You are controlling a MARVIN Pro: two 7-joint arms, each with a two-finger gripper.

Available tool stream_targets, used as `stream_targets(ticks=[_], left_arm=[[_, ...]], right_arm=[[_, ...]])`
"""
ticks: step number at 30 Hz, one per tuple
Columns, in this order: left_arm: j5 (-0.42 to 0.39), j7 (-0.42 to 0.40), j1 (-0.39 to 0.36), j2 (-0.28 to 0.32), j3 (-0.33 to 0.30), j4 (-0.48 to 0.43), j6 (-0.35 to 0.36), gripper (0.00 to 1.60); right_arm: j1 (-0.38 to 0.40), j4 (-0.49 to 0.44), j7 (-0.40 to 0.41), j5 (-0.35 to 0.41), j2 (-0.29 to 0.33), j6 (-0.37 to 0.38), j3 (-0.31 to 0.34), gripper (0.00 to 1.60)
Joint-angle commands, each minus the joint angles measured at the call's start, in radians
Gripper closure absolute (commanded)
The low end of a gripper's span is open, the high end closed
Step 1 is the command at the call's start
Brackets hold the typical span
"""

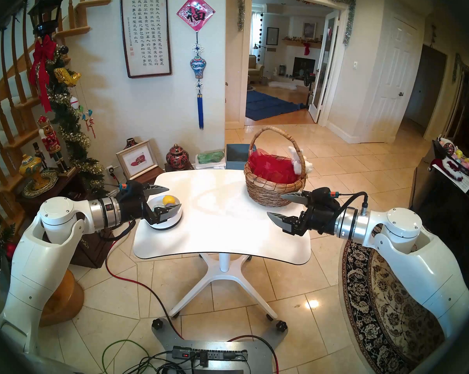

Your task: Put easter egg into basket

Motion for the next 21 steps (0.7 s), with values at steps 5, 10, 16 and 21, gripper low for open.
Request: stream_targets(ticks=[5, 10, 16, 21], left_arm=[[0.0, 0.0, -0.004, 0.001, -0.001, -0.003, 0.0, 0.0], [0.0, 0.0, -0.004, 0.0, -0.001, -0.003, 0.0, 0.0], [0.0, 0.0, -0.004, 0.0, -0.001, -0.003, 0.0, 0.0], [0.0, 0.0, -0.004, 0.0, -0.001, -0.003, 0.0, 0.0]], right_arm=[[0.001, -0.001, 0.0, 0.002, 0.002, -0.001, 0.006, 0.0], [0.001, -0.001, 0.0, 0.002, 0.002, -0.002, 0.006, 0.0], [0.001, -0.001, 0.0, 0.002, 0.002, -0.002, 0.006, 0.0], [0.001, -0.001, 0.0, 0.002, 0.002, -0.002, 0.006, 0.0]])
